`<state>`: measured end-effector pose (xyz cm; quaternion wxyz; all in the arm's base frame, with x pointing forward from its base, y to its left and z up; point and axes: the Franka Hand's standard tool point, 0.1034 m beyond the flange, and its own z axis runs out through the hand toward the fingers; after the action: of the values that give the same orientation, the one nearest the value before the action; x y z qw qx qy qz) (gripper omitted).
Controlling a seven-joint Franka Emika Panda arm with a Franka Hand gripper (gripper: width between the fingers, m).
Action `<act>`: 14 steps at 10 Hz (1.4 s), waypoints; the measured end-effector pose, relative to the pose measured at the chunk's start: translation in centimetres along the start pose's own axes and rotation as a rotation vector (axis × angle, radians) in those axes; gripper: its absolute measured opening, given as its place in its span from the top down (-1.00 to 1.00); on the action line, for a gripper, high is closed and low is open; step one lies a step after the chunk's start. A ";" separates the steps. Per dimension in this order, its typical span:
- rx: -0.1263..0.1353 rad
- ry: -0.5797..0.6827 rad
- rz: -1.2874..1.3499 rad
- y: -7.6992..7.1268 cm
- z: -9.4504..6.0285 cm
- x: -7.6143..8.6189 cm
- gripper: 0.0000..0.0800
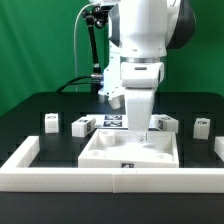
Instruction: Assemble one leg
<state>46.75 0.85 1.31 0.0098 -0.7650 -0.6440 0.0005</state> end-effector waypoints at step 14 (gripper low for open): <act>0.021 -0.009 -0.139 0.9 -0.4 0.1 0.85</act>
Offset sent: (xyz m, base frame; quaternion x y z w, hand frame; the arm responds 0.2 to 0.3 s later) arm 0.0000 0.0000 0.0000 0.0000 0.0000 0.0000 1.0000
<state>47.66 0.77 1.74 0.0151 -0.7181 -0.6957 0.0101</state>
